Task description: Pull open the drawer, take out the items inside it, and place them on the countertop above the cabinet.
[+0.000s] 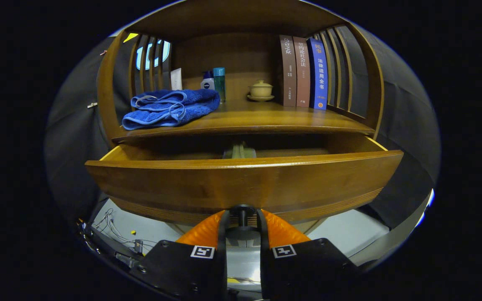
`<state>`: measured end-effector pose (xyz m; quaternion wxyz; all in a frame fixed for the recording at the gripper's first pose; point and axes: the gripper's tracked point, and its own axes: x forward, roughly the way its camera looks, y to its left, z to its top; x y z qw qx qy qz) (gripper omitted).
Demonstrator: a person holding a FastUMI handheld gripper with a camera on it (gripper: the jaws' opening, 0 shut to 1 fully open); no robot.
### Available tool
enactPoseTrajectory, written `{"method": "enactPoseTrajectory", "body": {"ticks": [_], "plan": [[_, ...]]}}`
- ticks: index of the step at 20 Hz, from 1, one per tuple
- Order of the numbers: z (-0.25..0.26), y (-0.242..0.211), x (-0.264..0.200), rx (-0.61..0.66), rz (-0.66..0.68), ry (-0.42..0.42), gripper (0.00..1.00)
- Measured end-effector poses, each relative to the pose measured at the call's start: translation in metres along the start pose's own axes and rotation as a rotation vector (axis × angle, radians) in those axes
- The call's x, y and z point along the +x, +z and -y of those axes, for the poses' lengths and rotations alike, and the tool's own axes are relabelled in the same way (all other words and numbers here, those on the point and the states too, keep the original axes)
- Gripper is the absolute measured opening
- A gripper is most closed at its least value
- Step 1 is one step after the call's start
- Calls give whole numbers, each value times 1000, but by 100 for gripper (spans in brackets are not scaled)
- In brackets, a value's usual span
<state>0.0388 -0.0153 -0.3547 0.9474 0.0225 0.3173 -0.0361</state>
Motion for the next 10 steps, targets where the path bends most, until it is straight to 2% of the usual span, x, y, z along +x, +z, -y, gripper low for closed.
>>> {"method": "enactPoseTrajectory", "body": {"ticks": [10], "plan": [[3, -39, -66, 28, -39, -9, 35]]}}
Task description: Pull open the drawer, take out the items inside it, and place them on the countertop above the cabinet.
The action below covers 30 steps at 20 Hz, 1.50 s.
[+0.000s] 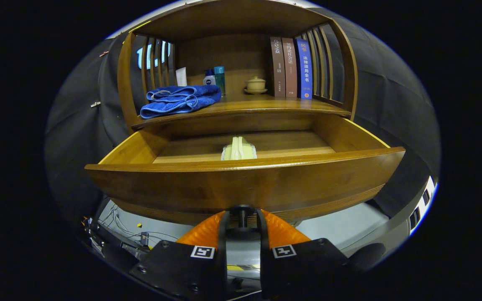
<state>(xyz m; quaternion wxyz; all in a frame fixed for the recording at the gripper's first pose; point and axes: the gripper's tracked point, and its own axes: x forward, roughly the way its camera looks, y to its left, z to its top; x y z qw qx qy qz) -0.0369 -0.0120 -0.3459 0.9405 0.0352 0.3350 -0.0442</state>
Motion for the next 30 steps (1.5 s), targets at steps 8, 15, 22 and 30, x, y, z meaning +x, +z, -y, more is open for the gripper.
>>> {"method": "enactPoseTrajectory", "body": {"ticks": [8, 15, 22, 30], "plan": [[5, -19, -16, 5, -23, -7, 35], [13, 7, -35, 23, 92, -38, 81], [13, 73, -77, 43, 221, -40, 98], [-5, 157, -10, 47, 116, 19, 99]]}}
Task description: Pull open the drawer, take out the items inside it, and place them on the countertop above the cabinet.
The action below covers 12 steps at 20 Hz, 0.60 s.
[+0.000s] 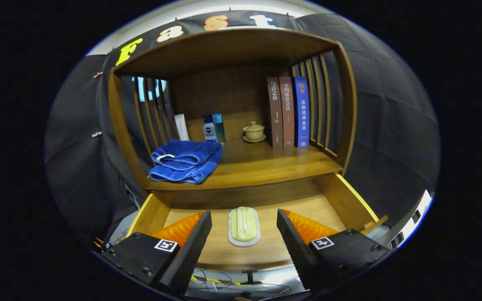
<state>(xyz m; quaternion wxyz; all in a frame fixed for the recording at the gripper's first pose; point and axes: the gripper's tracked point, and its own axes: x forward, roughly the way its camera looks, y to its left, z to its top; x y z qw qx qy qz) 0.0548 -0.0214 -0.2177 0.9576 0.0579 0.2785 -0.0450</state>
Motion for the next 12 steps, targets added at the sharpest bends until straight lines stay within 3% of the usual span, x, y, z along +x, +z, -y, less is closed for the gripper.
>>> {"method": "enactPoseTrajectory", "body": {"ticks": [7, 12], "plan": [[-4, -28, 84, -52, -285, -35, 99], [0, -60, 116, -74, -461, -49, 98]]}}
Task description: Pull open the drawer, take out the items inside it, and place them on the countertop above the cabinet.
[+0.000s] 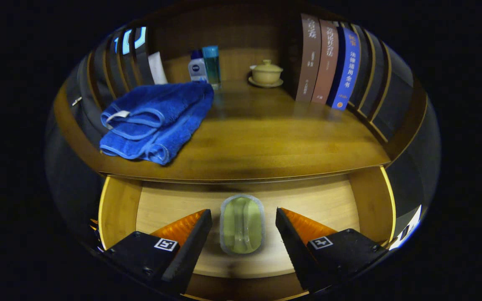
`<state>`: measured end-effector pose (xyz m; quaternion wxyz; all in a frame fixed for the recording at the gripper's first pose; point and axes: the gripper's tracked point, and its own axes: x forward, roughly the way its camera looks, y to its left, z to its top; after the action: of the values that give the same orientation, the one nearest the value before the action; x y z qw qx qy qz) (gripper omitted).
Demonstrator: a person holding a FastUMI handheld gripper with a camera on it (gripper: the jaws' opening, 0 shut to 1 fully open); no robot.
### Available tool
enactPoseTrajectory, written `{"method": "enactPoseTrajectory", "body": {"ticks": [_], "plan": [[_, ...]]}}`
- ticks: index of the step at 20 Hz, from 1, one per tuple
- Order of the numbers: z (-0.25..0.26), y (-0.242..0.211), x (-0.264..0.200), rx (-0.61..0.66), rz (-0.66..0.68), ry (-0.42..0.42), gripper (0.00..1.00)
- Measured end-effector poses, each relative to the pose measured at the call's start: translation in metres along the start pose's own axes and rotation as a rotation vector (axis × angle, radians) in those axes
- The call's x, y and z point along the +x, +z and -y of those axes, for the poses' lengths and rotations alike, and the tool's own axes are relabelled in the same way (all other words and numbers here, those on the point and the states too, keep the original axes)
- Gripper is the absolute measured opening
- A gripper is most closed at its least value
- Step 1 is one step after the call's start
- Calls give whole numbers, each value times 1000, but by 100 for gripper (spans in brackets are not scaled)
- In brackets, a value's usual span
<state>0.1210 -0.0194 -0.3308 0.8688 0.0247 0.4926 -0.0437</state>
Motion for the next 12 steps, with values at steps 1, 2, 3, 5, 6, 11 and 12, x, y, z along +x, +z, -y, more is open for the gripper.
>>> {"method": "enactPoseTrajectory", "body": {"ticks": [1, 2, 3, 5, 6, 11, 12], "plan": [[2, -3, 7, 4, -31, -4, 98], [1, -7, 13, 9, -56, 0, 94], [4, -8, 15, 6, -75, -7, 90], [6, -11, 24, -6, -102, -16, 81], [5, -15, 27, -18, -124, -20, 75], [1, -24, 38, -80, -196, -34, 63], [1, -27, 43, -82, -198, -38, 56]]}}
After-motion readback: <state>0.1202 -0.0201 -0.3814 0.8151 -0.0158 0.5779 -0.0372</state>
